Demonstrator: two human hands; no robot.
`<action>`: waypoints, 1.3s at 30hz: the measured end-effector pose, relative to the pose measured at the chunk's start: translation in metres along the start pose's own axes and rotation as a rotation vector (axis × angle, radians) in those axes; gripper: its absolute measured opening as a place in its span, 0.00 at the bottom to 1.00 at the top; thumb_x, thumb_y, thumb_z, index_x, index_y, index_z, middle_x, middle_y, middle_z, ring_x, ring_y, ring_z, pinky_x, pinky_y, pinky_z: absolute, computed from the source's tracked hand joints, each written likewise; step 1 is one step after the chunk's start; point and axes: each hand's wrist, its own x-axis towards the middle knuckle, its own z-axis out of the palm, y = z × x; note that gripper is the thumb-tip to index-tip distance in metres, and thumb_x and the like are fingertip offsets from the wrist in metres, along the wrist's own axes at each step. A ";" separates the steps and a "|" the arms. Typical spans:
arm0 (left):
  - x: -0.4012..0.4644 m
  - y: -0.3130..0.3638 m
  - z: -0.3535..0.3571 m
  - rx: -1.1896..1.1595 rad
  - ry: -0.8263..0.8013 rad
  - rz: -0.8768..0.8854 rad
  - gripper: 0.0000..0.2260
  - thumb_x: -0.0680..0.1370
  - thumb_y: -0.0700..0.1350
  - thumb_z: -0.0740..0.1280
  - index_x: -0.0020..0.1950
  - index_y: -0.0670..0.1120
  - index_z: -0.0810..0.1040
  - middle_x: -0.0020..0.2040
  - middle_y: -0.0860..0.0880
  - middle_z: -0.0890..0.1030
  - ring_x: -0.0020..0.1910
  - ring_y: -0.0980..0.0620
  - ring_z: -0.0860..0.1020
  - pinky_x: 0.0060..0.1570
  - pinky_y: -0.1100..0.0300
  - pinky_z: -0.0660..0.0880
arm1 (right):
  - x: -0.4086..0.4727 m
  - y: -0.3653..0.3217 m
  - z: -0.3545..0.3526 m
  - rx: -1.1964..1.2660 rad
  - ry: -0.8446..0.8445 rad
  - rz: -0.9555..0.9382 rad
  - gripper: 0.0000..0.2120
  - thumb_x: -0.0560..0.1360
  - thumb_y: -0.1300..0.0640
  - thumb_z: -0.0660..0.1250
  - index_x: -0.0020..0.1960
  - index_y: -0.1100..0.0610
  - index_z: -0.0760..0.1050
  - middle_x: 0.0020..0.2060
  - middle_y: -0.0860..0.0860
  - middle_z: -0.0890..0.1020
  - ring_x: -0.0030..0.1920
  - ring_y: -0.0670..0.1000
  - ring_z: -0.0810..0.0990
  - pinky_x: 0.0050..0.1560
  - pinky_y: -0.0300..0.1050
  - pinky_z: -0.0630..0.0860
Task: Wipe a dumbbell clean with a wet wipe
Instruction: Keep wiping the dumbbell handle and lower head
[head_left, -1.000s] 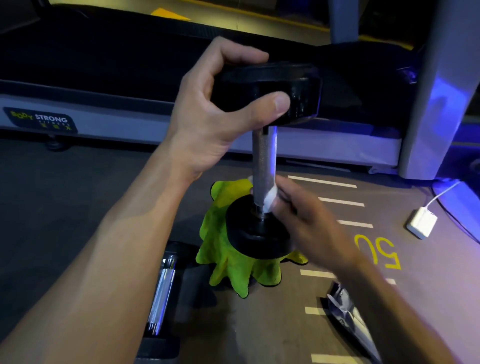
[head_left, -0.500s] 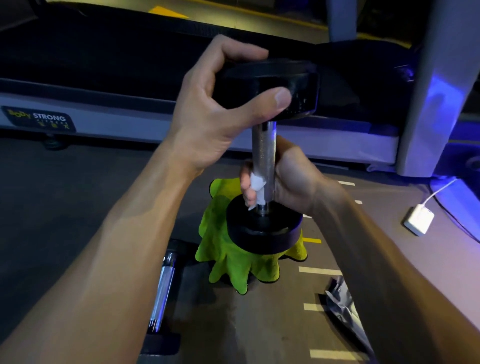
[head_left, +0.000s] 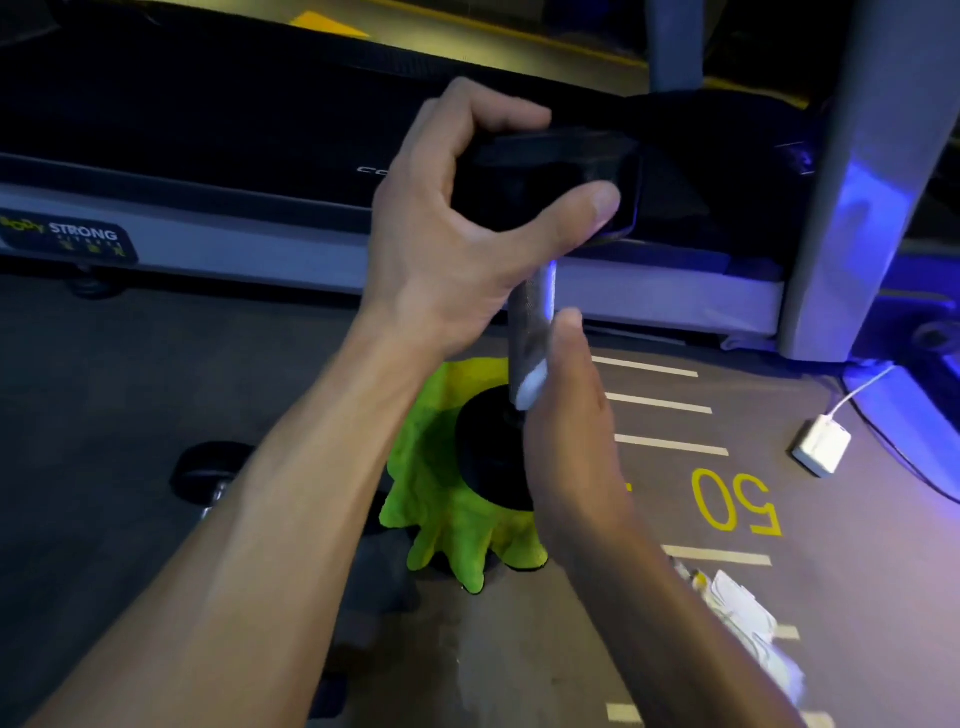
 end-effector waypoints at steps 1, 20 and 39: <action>-0.001 0.001 0.000 0.000 -0.015 0.003 0.21 0.71 0.56 0.80 0.57 0.51 0.78 0.57 0.43 0.82 0.56 0.48 0.83 0.55 0.44 0.81 | 0.016 -0.005 0.001 0.063 -0.006 0.113 0.29 0.80 0.32 0.50 0.54 0.50 0.81 0.48 0.49 0.84 0.52 0.50 0.81 0.62 0.53 0.75; -0.009 0.018 0.027 0.091 -0.037 0.084 0.23 0.69 0.60 0.81 0.58 0.50 0.82 0.52 0.58 0.78 0.55 0.50 0.81 0.56 0.47 0.79 | -0.021 -0.001 -0.001 0.386 0.157 -0.291 0.15 0.83 0.62 0.56 0.65 0.52 0.76 0.50 0.49 0.78 0.51 0.48 0.77 0.57 0.40 0.72; -0.001 0.014 0.018 0.015 -0.077 -0.011 0.22 0.69 0.58 0.81 0.57 0.51 0.80 0.57 0.45 0.82 0.56 0.50 0.83 0.56 0.45 0.81 | 0.028 -0.003 -0.001 0.118 0.195 -0.210 0.16 0.86 0.53 0.54 0.47 0.53 0.79 0.37 0.46 0.82 0.38 0.44 0.79 0.42 0.43 0.74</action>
